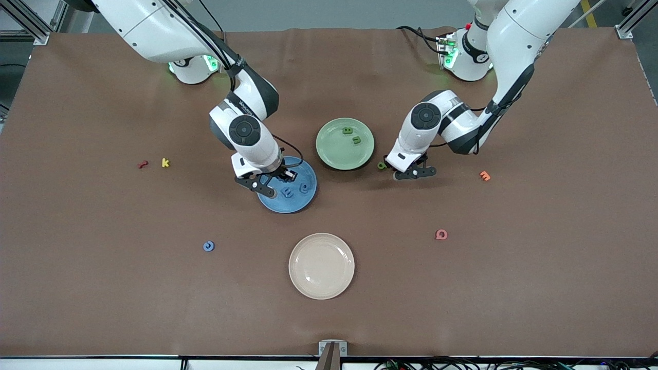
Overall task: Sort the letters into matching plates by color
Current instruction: 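Grasp the blue x with the right gripper while the left gripper grasps N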
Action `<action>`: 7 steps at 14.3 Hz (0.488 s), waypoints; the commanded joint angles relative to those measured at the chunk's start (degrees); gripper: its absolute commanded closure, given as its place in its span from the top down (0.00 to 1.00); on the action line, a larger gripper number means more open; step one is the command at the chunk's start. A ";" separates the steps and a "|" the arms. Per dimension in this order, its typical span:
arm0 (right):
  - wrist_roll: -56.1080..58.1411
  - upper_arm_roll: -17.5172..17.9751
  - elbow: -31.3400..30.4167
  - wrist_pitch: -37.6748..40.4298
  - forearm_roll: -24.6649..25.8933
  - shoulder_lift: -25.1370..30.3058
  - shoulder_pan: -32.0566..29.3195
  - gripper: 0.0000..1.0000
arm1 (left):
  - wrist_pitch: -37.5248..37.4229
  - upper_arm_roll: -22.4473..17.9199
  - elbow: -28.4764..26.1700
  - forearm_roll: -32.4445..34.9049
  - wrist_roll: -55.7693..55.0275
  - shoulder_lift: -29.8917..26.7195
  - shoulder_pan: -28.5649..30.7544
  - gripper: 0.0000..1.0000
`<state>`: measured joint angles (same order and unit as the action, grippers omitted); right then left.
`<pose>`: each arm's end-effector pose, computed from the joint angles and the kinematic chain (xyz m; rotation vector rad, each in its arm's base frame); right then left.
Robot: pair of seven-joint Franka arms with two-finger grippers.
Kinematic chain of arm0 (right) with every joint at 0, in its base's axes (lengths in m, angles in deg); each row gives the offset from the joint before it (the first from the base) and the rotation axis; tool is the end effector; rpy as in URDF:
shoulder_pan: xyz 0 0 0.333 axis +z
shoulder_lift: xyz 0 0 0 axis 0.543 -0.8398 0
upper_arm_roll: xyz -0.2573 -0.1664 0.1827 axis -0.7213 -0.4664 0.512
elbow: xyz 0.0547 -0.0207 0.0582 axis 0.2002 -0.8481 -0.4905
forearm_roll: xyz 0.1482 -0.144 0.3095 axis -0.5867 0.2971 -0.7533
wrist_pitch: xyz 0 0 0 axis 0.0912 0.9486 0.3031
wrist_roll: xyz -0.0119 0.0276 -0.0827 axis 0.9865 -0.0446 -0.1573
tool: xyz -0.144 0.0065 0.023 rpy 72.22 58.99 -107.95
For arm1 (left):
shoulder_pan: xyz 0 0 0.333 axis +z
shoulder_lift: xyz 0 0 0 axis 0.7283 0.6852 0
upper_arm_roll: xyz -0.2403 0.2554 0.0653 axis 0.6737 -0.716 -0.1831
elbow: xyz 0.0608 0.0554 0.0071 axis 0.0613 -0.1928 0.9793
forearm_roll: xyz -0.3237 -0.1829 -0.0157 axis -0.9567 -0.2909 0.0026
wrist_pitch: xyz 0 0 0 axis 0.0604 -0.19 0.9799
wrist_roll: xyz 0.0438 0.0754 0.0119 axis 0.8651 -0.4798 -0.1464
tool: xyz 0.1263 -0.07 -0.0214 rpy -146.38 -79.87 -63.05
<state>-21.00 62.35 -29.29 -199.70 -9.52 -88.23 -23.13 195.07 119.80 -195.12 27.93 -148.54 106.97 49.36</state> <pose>0.4992 0.3564 0.2460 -3.0114 0.6892 0.1290 0.4374 -0.2874 0.1892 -3.1287 -0.1796 0.0715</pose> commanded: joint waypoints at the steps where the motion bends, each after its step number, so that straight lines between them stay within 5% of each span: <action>1: -2.27 -0.37 -0.86 -1.68 0.34 -0.33 1.40 0.03 | -0.22 0.25 -0.56 1.00 -1.30 -1.50 0.28 0.27; 3: -2.44 -0.37 -0.68 -2.39 0.34 -1.47 1.67 0.12 | -0.66 0.95 0.06 0.30 -1.39 -2.73 0.37 0.27; 4: -2.44 -0.37 -0.60 -2.30 0.34 -1.82 1.76 0.43 | -1.71 1.65 0.58 0.21 -1.47 -3.00 0.46 0.27; 5: -2.44 -0.37 -0.51 -2.22 0.34 -2.26 2.37 0.98 | -3.37 2.53 1.54 -0.14 -1.65 -3.26 0.46 0.27; 7: -2.27 -0.54 -0.42 -2.04 0.61 -2.27 2.64 1.00 | -6.71 4.63 3.74 -2.68 -3.05 -3.44 0.46 0.27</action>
<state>-22.16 62.29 -29.73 -201.25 -9.52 -90.52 -21.39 192.17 122.14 -192.82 27.30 -149.95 105.64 49.72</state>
